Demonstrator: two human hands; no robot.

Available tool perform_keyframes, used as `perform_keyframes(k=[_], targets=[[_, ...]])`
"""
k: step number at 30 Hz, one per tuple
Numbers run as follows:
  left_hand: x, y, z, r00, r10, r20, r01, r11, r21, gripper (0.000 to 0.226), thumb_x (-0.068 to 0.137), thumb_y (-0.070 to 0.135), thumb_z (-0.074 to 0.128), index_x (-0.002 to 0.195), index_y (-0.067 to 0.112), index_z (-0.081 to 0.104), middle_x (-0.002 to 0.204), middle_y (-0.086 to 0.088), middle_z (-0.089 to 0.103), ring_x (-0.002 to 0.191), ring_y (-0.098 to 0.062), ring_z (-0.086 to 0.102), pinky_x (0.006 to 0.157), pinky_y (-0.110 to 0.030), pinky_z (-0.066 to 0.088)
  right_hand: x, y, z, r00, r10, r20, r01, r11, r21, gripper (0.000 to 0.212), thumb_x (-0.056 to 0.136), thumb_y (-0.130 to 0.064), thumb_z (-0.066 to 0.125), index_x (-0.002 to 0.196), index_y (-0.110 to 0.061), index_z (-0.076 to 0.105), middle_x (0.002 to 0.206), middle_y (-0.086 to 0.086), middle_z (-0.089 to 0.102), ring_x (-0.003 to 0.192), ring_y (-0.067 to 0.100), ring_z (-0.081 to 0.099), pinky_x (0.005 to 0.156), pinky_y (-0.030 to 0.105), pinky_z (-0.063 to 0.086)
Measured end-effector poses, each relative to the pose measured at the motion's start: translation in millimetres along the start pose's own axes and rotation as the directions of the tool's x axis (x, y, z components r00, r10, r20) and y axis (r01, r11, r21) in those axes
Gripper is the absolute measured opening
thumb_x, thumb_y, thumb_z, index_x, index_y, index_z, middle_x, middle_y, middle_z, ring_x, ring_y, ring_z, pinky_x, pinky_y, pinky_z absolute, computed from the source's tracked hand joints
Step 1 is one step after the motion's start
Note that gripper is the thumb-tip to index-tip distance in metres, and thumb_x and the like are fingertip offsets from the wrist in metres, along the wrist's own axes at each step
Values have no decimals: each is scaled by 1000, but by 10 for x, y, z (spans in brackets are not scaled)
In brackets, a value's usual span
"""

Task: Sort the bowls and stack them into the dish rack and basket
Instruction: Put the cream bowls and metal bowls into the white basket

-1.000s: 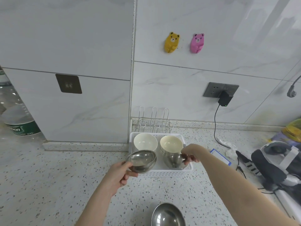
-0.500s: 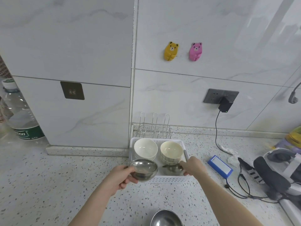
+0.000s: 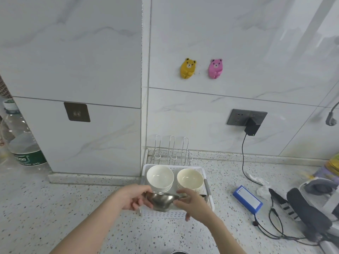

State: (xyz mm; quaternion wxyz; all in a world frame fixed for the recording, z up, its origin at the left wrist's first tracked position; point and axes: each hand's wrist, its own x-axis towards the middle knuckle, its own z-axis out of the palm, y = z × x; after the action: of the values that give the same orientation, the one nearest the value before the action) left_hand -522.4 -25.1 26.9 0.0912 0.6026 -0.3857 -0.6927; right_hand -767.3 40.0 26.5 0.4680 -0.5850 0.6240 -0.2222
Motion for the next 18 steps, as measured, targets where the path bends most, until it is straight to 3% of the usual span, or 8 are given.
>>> perform_keyframes(k=[2,6,14,18], targets=[[29,21,-30,1000,-20,13,20,999,36,38,90,25,63,116,-2,58,84,-14,74,41,-6,36,32,-16,26,46,3,29,1000,6,-20,-5,998,59,32,81,-44,71,107,-28,62,103,-9,72,42,13,54,63,34,57],[90,68,-32,999,-51,7,50,996,80,47,92,39,61,120,2,58,82,-10,71,42,-6,35,32,-16,24,152,-34,41,998,19,-66,-13,997,80,33,81,-45,71,106,-25,65,90,-3,75,41,11,52,56,31,52],[214,78,94,976,27,-216,-4,994,106,34,95,37,61,104,4,58,73,-19,74,38,-9,35,35,-17,22,393,-97,41,993,85,-81,-90,994,-59,39,76,-47,75,103,-19,68,75,-4,70,48,12,56,56,27,52],[241,54,106,965,52,-257,4,977,213,17,99,24,53,96,8,58,79,-20,76,33,-9,39,34,-18,24,423,-108,93,991,105,-78,-114,985,-130,37,74,-49,75,99,-22,68,82,-3,74,48,10,57,62,29,55]])
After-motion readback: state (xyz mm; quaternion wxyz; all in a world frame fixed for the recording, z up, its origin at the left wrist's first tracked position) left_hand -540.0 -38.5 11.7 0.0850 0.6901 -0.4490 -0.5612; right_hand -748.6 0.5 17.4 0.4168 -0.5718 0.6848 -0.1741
